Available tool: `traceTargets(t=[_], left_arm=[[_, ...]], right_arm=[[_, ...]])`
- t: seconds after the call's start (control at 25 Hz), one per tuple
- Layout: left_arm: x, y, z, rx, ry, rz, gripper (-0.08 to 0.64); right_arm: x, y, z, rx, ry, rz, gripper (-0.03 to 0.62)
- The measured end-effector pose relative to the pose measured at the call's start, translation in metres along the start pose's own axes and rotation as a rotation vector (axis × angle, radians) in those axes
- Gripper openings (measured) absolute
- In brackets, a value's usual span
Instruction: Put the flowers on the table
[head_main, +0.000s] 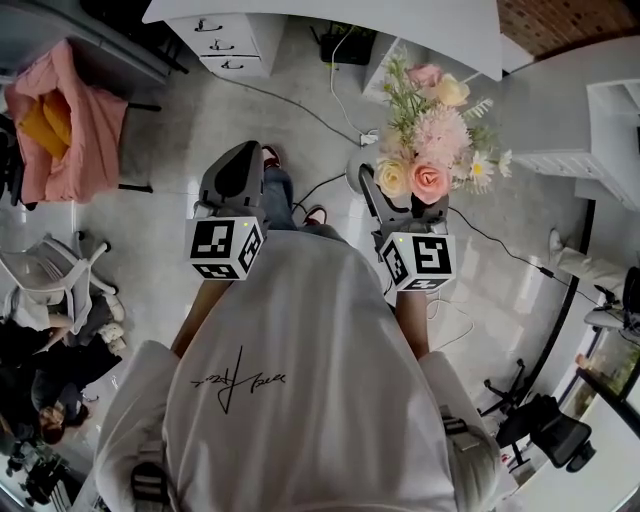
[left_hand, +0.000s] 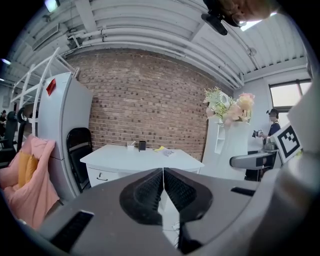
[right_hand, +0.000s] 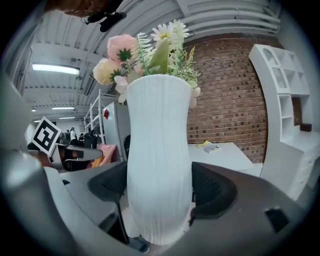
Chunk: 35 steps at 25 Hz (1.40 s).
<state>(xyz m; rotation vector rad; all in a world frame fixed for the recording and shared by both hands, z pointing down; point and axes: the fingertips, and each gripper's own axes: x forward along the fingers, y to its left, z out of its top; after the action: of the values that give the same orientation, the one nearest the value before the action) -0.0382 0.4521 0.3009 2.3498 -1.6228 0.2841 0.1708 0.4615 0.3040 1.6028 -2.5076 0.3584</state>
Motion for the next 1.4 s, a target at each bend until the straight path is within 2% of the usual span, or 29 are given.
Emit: traceTargets(t=[0.2, 0.4, 0.8, 1.2, 1.4], left_arm=[[0.015, 0.002, 0.006, 0.014, 0.001, -0.029, 0.011], [0.038, 0.022, 0.011, -0.010, 0.000, -0.027, 0.011], [0.089, 0.067, 0.041, -0.007, -0.006, -0.025, 0.011], [0.155, 0.135, 0.077, -0.007, -0.004, -0.056, 0.011], [0.162, 0.150, 0.089, 0.000, -0.032, -0.069, 0.011]], right_arm=[[0.012, -0.002, 0.003, 0.042, -0.003, 0.010, 0.411], [0.046, 0.003, 0.003, 0.054, -0.012, 0.029, 0.405], [0.121, 0.011, 0.043, 0.060, -0.069, 0.076, 0.405], [0.210, 0.010, 0.081, 0.068, -0.077, 0.036, 0.405], [0.220, 0.013, 0.090, 0.060, -0.096, 0.013, 0.405]])
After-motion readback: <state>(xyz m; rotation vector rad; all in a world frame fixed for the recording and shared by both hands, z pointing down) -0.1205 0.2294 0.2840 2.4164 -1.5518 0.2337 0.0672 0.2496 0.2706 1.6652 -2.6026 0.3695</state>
